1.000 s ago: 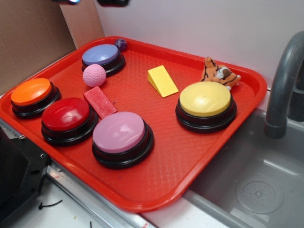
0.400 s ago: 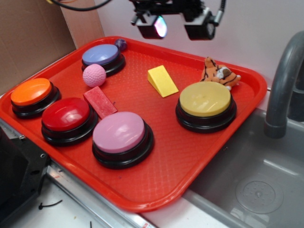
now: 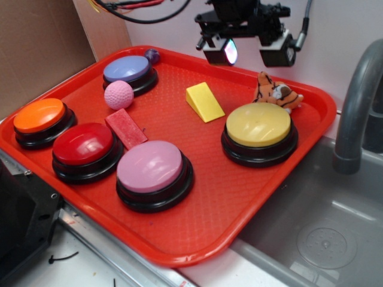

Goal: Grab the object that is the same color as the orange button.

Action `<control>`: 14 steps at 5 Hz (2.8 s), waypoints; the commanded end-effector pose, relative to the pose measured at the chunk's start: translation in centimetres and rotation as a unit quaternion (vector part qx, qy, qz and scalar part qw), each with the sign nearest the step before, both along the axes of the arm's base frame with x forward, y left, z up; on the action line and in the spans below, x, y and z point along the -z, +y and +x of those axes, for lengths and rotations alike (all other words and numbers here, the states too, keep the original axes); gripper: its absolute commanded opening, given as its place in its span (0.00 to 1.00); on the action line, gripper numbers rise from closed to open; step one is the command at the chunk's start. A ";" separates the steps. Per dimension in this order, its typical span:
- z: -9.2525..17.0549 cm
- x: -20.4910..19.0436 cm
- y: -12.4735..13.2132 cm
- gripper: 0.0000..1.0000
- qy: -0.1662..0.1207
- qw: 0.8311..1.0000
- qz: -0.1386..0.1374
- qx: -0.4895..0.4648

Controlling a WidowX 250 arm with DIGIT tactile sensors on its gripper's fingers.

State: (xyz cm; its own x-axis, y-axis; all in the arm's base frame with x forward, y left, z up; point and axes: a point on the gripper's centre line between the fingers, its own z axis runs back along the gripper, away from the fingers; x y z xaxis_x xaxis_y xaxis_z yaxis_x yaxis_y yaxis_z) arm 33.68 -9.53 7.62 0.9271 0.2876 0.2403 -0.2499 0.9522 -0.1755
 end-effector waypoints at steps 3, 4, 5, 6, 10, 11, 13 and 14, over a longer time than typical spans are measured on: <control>3.1 1.4 -1.9 1.00 0.005 0.997 -0.060 0.052; 3.1 2.2 -1.9 1.00 0.013 0.998 -0.043 0.050; 3.0 3.5 -2.1 1.00 0.025 0.998 -0.026 0.054; 2.7 4.3 -2.7 1.00 0.032 0.998 -0.008 0.062; 2.4 2.7 -1.6 0.00 0.028 0.998 0.043 0.034; 2.1 -1.3 -0.8 0.00 0.020 0.996 0.075 0.038; -0.5 -8.8 2.0 0.00 0.023 0.995 0.095 0.001; -3.2 -12.2 3.7 0.00 0.020 0.996 0.089 -0.027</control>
